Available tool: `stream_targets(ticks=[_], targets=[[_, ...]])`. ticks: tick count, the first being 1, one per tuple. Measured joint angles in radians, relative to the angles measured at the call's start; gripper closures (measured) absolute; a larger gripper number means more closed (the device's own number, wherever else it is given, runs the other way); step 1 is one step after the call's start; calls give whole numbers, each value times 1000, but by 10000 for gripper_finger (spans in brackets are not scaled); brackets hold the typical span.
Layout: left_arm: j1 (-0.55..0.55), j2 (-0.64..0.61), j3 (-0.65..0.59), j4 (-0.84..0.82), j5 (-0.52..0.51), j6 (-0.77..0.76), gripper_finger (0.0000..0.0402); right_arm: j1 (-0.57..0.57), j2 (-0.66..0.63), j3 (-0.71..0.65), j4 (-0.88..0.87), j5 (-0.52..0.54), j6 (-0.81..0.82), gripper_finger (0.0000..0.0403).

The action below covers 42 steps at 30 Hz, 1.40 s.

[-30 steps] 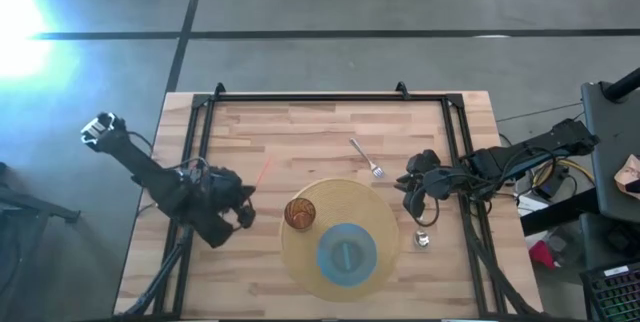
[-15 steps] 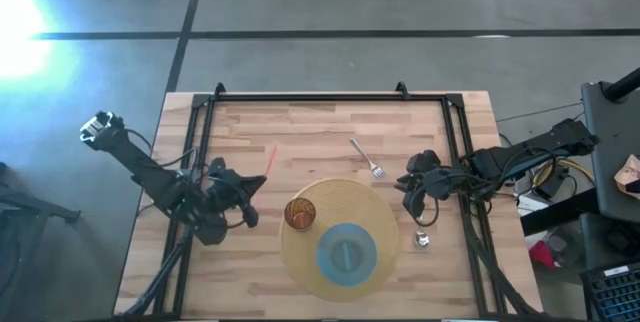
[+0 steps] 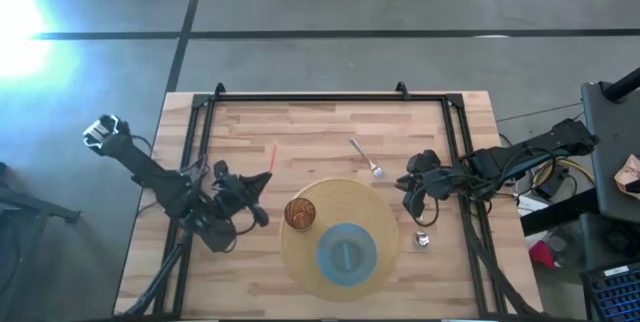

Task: Pick & Place Utensil
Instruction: Put the orange straw into the brown cup

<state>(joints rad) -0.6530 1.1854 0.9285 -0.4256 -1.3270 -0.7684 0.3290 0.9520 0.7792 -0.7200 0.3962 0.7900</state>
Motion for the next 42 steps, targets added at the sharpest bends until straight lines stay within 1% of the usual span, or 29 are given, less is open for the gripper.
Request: stream_targets(ticks=[4,7,9,13,19,24,29,32,36,39,42], targets=[[10,45,0,28,-18,0,401,0,0,-2,0,0,1,331],[17,74,-1,77,-7,17,401,0,0,-2,0,0,3,326],[20,83,-1,128,20,69,401,0,0,-2,0,0,5,323],[24,77,5,230,59,238,401,0,0,-2,0,0,15,318],[61,23,10,367,200,428,401,0,0,-2,0,0,15,320],[123,-6,8,475,354,544,401,0,0,-2,1,4,12,331],[185,4,-5,581,543,591,401,0,0,-2,0,24,11,337],[204,11,-28,616,615,593,401,0,0,-2,0,24,12,337],[209,10,-107,730,659,592,401,0,0,-6,0,24,14,332],[209,10,-186,863,689,608,401,0,0,-8,-1,24,15,327],[209,10,-267,1003,693,635,401,0,0,-9,0,24,15,323]])
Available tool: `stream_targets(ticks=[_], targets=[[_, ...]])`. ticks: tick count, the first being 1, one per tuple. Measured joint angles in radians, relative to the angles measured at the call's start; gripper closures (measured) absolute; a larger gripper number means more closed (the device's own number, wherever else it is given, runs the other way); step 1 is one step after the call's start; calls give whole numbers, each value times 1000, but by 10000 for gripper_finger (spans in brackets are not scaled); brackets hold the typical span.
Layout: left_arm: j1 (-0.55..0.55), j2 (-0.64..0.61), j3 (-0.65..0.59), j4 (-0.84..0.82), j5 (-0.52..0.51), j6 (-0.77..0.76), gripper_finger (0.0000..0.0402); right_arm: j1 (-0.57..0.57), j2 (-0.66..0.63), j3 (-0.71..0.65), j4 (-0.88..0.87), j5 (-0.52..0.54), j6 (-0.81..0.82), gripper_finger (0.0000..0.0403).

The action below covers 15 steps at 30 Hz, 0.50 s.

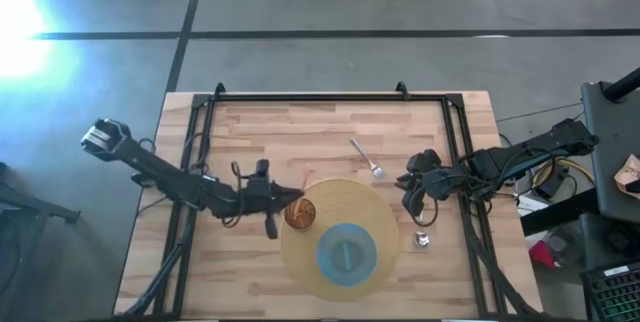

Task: Pick & Place Utensil
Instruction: Put the orange straw into the brown cup

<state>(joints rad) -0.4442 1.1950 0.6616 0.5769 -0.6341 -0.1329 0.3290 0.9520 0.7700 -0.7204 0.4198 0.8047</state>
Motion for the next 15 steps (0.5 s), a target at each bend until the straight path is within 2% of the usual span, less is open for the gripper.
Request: stream_targets(ticks=[7,15], targets=[[1,9,-140,179,8,3,401,0,0,0,1,0,0,327],[6,88,-172,258,9,-24,401,0,0,0,4,0,0,338]])
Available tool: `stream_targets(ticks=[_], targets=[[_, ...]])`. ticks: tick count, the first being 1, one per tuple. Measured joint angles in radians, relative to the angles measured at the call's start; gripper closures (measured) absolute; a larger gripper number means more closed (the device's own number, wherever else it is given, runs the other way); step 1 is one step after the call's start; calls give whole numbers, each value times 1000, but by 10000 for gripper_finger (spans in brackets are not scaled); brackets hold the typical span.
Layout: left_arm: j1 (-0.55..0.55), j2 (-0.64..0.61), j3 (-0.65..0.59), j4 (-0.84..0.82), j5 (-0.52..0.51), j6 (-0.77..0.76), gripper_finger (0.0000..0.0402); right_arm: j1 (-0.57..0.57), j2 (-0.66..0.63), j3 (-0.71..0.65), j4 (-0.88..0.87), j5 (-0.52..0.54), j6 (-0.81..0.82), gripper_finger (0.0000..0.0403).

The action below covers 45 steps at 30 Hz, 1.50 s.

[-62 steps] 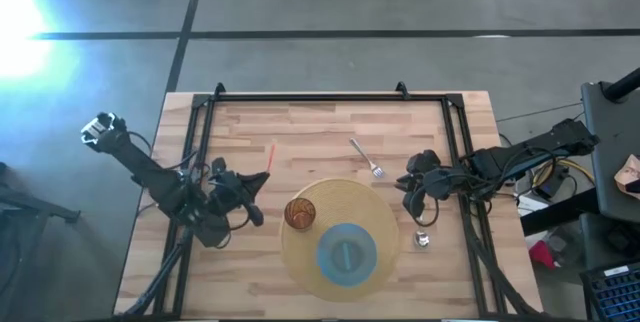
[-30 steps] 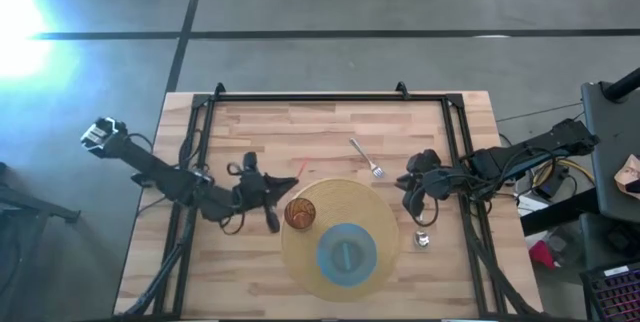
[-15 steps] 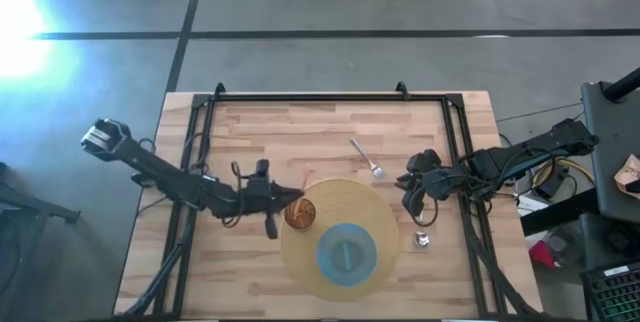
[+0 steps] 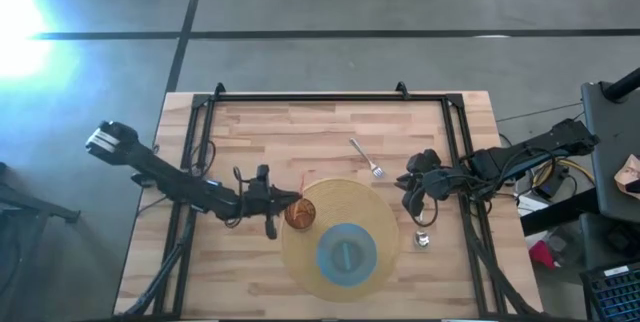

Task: Pick & Place Utensil
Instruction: Put the orange straw into the brown cup

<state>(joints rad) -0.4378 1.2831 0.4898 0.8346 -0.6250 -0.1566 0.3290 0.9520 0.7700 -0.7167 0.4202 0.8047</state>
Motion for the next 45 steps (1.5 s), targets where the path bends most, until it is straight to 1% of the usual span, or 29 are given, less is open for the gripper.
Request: stream_targets(ticks=[9,17,24,31,34,37,45], targets=[[16,140,48,24,-1,-12,401,0,0,0,1,1,0,339],[17,217,70,27,-20,-60,401,0,0,0,1,1,0,329],[17,247,65,19,-31,-128,401,0,0,0,1,1,2,324],[17,250,64,5,-31,-155,401,0,0,0,0,1,7,337],[17,250,64,-43,-31,-180,401,0,0,0,0,0,8,340],[17,250,63,-95,-31,-227,401,0,0,0,0,0,8,337],[17,251,63,-95,-31,-239,401,0,0,0,0,0,8,324]])
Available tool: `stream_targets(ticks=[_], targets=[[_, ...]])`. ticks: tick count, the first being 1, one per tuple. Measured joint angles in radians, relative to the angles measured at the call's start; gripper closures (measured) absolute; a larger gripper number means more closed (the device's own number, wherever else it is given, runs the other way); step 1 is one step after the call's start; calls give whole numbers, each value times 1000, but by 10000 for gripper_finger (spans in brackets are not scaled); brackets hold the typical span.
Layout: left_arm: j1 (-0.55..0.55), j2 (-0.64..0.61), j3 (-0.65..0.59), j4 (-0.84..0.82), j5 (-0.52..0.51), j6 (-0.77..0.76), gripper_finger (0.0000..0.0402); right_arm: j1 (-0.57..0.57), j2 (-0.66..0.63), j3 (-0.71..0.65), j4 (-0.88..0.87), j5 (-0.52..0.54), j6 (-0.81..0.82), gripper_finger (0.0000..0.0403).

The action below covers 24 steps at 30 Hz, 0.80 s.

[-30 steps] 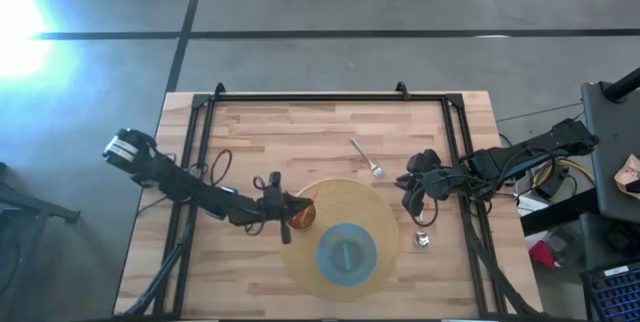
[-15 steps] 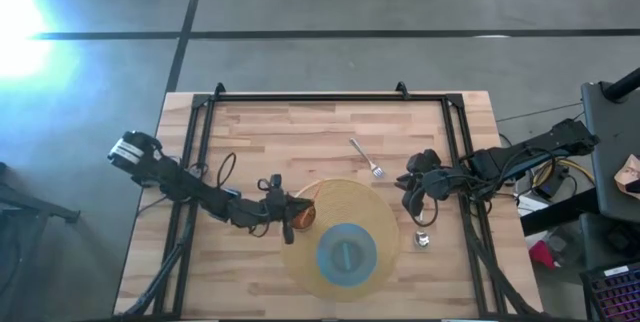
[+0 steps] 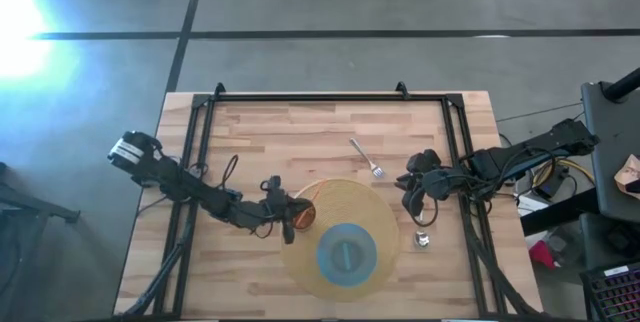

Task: Pick & Place Utensil
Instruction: Put the orange straw into the brown cup

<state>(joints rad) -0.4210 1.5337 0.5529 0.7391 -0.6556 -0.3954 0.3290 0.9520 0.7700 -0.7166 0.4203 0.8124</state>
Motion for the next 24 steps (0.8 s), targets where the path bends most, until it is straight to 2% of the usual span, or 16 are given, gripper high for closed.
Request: stream_targets(ticks=[14,24], targets=[[0,0,0,0,9,38,393,0,0,0,0,0,0,339],[0,-1,0,0,9,52,290,0,0,0,-1,0,-3,326]])
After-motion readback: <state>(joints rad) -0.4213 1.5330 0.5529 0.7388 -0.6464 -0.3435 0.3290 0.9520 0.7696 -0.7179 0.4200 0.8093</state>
